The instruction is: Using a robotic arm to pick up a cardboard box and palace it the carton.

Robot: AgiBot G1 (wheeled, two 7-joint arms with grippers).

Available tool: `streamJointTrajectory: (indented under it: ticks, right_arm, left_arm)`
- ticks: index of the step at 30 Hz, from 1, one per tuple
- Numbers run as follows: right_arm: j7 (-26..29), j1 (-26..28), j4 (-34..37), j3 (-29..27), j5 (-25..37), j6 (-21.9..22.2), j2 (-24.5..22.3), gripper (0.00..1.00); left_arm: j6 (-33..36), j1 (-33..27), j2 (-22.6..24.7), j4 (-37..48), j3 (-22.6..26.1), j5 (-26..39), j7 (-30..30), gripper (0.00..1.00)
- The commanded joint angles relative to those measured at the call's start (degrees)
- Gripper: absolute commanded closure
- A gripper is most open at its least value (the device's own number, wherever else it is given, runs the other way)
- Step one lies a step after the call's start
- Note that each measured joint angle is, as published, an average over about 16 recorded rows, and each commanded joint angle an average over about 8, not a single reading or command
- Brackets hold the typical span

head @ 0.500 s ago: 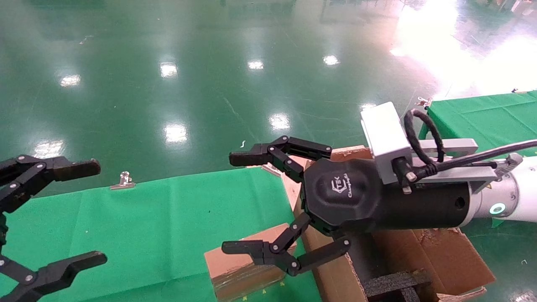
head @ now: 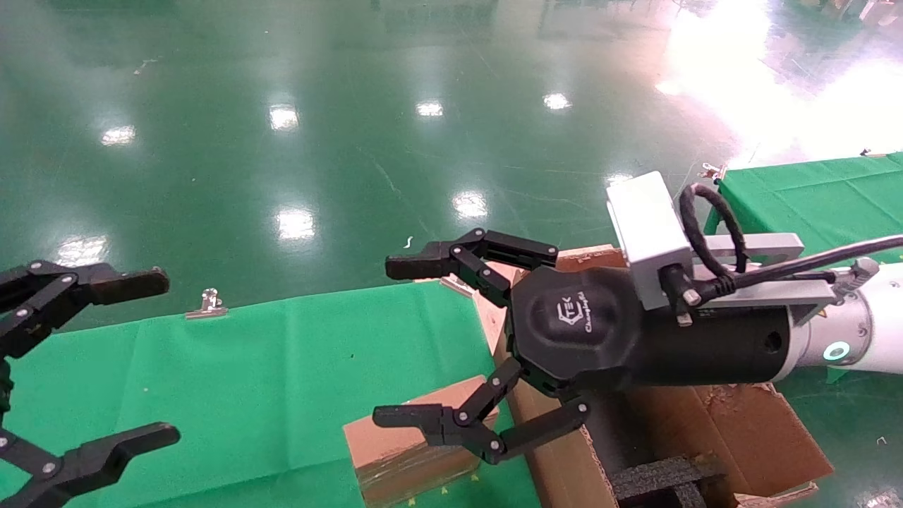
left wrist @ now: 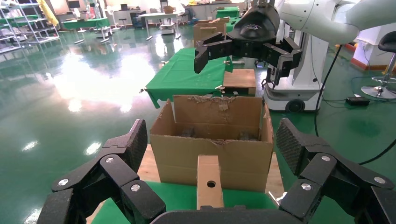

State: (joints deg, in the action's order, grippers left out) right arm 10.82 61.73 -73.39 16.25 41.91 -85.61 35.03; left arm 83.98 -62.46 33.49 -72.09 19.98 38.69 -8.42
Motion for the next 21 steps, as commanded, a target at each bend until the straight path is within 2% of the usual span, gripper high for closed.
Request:
streamJointTrajectory:
  ticks: [1,7,8,16,21]
  right_arm:
    - [0.00,0.00,0.00,0.00,0.00,0.00,0.00,0.00]
    - [0.00,0.00,0.00,0.00,0.00,0.00,0.00,0.00]
    - [0.00,0.00,0.00,0.00,0.00,0.00,0.00,0.00]
    - [0.19,0.29,-0.13,0.60,1.19,-0.31,-0.09,0.00]
    - [1.10,2.83,-0.44,3.51,7.37,-1.11,-0.01,0.00]
  left_arm:
    - [0.00,0.00,0.00,0.00,0.00,0.00,0.00,0.19]
    - [0.00,0.00,0.00,0.00,0.00,0.00,0.00,0.93]
    - [0.00,0.00,0.00,0.00,0.00,0.00,0.00,0.99]
    - [0.00,0.00,0.00,0.00,0.00,0.00,0.00,1.00]
    - [0.00,0.00,0.00,0.01,0.01,0.00,0.00,1.00]
